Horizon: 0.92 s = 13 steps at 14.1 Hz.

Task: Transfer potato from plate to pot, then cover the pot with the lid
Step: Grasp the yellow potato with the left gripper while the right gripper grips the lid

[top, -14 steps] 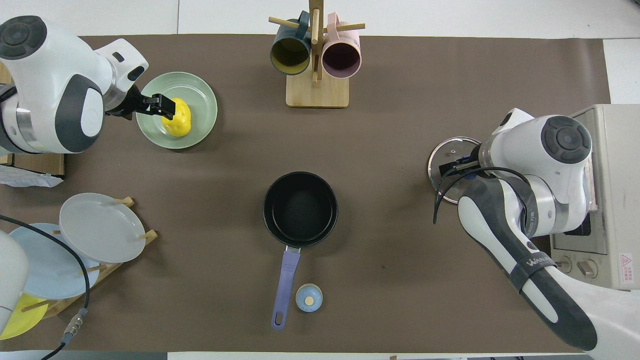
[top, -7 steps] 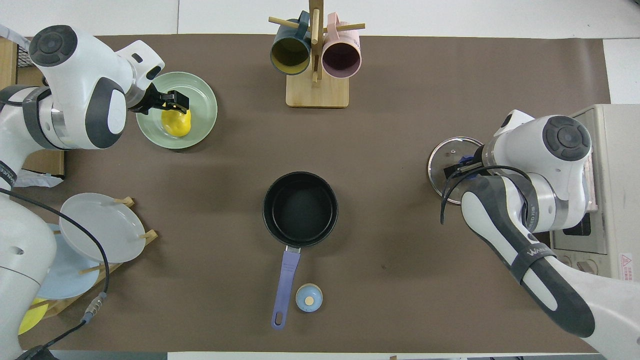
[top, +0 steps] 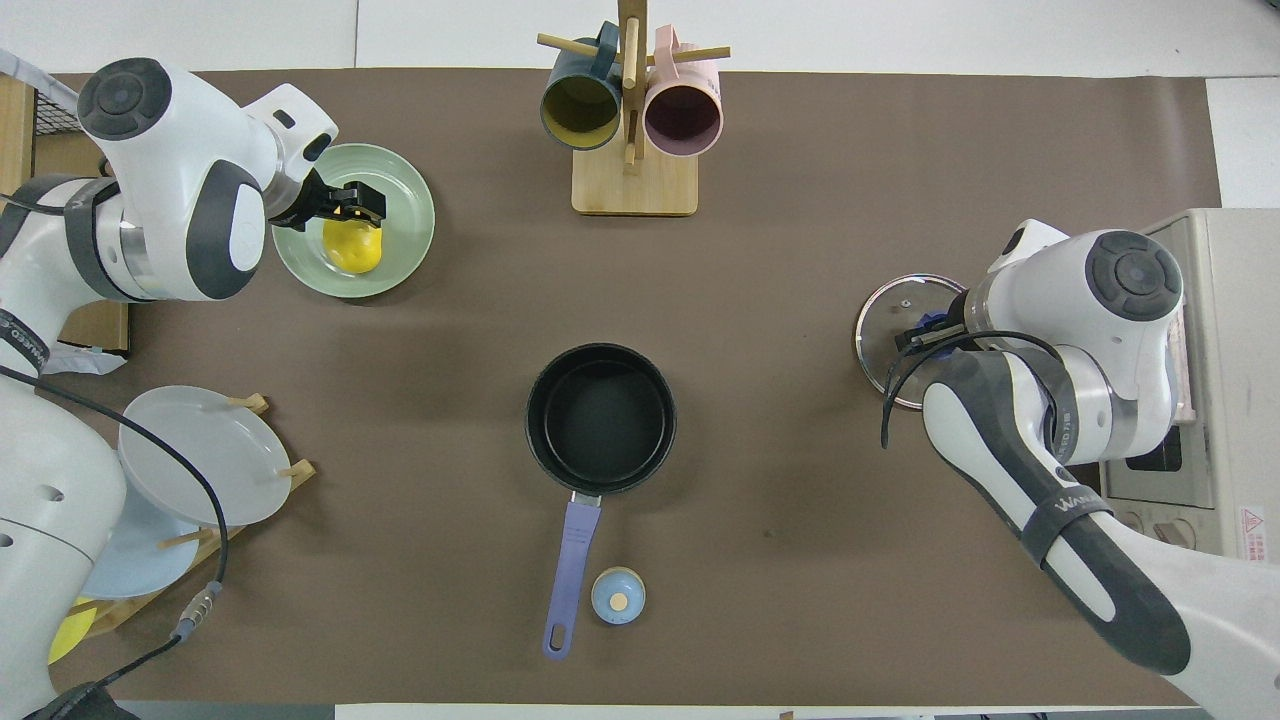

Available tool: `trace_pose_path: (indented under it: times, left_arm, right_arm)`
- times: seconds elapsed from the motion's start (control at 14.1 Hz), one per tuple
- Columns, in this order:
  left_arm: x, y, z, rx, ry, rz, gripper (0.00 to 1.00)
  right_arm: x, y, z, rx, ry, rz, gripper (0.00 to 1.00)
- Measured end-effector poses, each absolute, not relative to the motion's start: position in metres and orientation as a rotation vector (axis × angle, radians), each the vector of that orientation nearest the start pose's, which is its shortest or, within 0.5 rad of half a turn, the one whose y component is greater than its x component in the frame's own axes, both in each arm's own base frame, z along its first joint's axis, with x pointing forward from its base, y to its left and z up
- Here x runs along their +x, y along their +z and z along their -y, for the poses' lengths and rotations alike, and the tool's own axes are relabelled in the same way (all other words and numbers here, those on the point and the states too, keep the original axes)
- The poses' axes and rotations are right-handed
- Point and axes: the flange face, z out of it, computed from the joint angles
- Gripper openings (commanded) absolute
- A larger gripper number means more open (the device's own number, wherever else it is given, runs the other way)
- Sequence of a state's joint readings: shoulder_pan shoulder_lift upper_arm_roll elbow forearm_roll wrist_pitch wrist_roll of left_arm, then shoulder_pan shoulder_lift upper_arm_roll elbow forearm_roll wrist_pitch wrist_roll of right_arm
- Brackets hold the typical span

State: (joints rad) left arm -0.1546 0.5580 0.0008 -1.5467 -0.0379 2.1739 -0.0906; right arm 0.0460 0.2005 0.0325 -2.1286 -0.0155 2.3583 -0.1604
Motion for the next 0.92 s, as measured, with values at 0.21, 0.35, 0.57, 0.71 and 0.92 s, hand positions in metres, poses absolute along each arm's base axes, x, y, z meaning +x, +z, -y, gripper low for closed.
trace_pose_path:
  times: [0.21, 0.35, 0.57, 0.71, 0.92]
  left_arm:
    - [0.694, 0.322, 0.114, -3.179, -0.111, -0.073, 1.00]
    - [0.693, 0.320, 0.116, -3.179, -0.110, -0.074, 1.00]
    - [0.692, 0.319, 0.115, -3.178, -0.110, -0.072, 0.98]
    - [0.692, 0.317, 0.115, -3.178, -0.117, -0.071, 0.74]
    - [0.691, 0.315, 0.115, -3.178, -0.115, -0.070, 0.00]
  right_arm:
    - [0.569, 0.318, -0.044, -3.123, -0.045, 0.391, 0.44]
    - [0.569, 0.318, -0.044, -3.122, -0.038, 0.396, 0.31]
    - [0.569, 0.320, -0.044, -3.119, -0.007, 0.419, 0.00]
    - [0.569, 0.321, -0.044, -3.118, -0.001, 0.423, 0.00]
    - [0.571, 0.326, -0.045, -3.116, 0.009, 0.438, 0.00]
